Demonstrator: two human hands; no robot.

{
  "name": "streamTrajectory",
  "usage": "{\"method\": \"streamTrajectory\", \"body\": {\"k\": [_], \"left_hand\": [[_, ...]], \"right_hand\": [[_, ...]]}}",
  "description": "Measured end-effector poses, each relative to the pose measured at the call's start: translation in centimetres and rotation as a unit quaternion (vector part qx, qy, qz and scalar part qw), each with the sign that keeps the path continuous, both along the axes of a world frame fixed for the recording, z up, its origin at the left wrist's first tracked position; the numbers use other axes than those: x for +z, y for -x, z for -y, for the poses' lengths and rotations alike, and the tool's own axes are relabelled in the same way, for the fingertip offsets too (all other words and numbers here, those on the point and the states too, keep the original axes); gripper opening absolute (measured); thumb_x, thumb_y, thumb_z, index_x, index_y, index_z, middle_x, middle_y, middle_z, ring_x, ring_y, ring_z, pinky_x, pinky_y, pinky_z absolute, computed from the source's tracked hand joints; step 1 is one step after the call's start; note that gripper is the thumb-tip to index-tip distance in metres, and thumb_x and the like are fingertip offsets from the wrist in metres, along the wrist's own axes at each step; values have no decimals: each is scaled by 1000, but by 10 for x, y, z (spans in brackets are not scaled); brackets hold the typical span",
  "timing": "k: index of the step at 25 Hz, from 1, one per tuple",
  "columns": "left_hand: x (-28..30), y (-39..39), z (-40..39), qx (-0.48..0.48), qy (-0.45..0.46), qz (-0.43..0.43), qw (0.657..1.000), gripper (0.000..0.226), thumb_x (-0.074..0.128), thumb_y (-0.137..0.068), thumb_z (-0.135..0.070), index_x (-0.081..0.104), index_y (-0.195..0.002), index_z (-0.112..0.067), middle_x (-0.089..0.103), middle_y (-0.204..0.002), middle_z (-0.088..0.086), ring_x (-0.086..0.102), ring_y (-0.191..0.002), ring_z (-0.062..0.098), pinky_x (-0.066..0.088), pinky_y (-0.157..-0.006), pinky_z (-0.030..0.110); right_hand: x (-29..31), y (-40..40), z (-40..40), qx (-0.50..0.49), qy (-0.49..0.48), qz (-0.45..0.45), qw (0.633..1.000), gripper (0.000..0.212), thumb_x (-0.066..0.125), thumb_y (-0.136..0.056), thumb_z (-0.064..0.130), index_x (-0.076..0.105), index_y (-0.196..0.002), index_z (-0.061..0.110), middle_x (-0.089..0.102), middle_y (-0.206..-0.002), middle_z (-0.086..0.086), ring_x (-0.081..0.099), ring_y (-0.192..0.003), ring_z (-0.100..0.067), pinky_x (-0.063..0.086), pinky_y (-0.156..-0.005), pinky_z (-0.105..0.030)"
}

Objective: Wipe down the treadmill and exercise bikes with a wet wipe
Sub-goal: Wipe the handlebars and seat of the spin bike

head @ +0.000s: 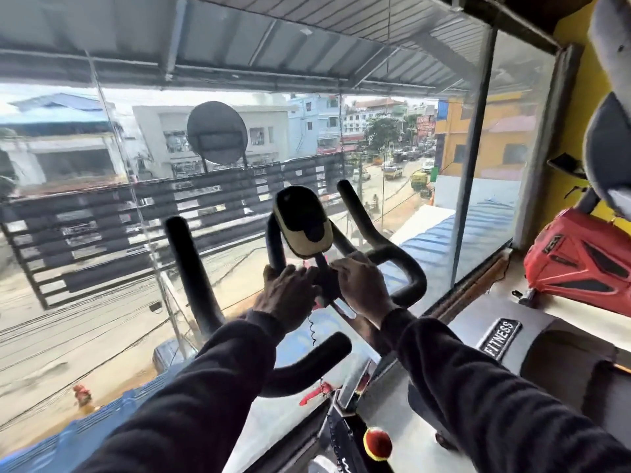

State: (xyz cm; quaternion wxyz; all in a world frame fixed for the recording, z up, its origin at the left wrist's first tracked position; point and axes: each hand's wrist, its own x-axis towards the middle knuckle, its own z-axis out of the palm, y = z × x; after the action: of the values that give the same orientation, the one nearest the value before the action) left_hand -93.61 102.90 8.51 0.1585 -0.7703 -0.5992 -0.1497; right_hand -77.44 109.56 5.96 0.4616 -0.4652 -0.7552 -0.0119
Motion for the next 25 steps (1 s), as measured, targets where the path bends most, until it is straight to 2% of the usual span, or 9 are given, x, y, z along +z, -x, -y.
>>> {"method": "streamTrajectory", "body": {"k": [3, 6, 7, 9, 10, 14, 18, 21, 25], "left_hand": [[-4, -17, 4, 51, 5, 43, 998, 39, 41, -102, -32, 41, -140, -22, 57, -126, 2, 50, -120, 24, 32, -105, 43], [-6, -29, 7, 68, -28, -27, 997, 46, 47, -97, -21, 42, -143, -19, 56, -124, 8, 58, -110, 30, 26, -112, 49], [-8, -31, 5, 42, -49, -39, 997, 46, 52, -93, -19, 48, -138, -18, 57, -124, 9, 61, -104, 33, 33, -107, 52], [-11, -31, -2, -23, -86, -37, 995, 42, 51, -90, -21, 53, -132, -18, 56, -128, 11, 63, -92, 36, 53, -78, 49], [-9, -33, -5, -32, -63, -20, 997, 41, 48, -94, -23, 49, -135, -20, 51, -137, 9, 61, -95, 36, 55, -72, 48], [-8, -37, -18, 18, 30, 27, 999, 49, 38, -104, -34, 29, -152, -29, 25, -158, -11, 43, -127, 24, 51, -90, 46], [-18, -32, -25, 30, 18, 53, 998, 48, 34, -99, -47, 25, -146, -40, 38, -147, -11, 53, -116, 23, 55, -81, 45], [-18, -31, -33, 31, 20, 49, 998, 48, 35, -99, -47, 26, -145, -38, 38, -144, -12, 53, -114, 22, 55, -80, 45], [-16, -34, -35, 34, 11, 76, 996, 35, 39, -96, -48, 39, -129, -37, 49, -120, -4, 59, -96, 25, 55, -73, 43]], "right_hand": [[6, -17, -25, -27, 38, 57, 997, 26, 48, -88, 9, 72, -97, 12, 62, -98, -15, 60, -96, -36, 46, -88, -40], [-2, -18, -30, 14, 20, 88, 996, 36, 40, -82, 13, 70, -103, 13, 61, -100, -13, 57, -100, -35, 41, -95, -39], [-5, -24, -31, 47, 20, 80, 995, 35, 43, -83, 13, 71, -105, 14, 64, -100, -11, 59, -100, -33, 43, -93, -37], [0, -38, -34, 69, 48, 16, 996, 27, 54, -87, 14, 73, -106, 18, 69, -100, -9, 64, -97, -31, 49, -87, -37], [7, -41, -38, 54, 60, -22, 997, 24, 57, -89, 14, 73, -107, 18, 69, -102, -9, 65, -97, -30, 50, -85, -37], [46, -25, -59, 41, 63, -87, 993, 29, 52, -95, 12, 68, -119, 16, 63, -116, -8, 59, -108, -24, 39, -92, -27], [64, -2, -77, 163, 82, -135, 974, 24, 55, -96, 5, 69, -115, 4, 62, -120, -11, 58, -105, -6, 36, -92, -7], [51, -13, -83, 215, 74, -124, 966, 23, 61, -93, 6, 71, -114, 7, 66, -122, -2, 58, -111, -4, 41, -100, -13], [33, -33, -94, 199, -1, -84, 976, 17, 72, -86, 13, 76, -103, 13, 66, -93, 7, 61, -88, -1, 51, -88, -27]]}}
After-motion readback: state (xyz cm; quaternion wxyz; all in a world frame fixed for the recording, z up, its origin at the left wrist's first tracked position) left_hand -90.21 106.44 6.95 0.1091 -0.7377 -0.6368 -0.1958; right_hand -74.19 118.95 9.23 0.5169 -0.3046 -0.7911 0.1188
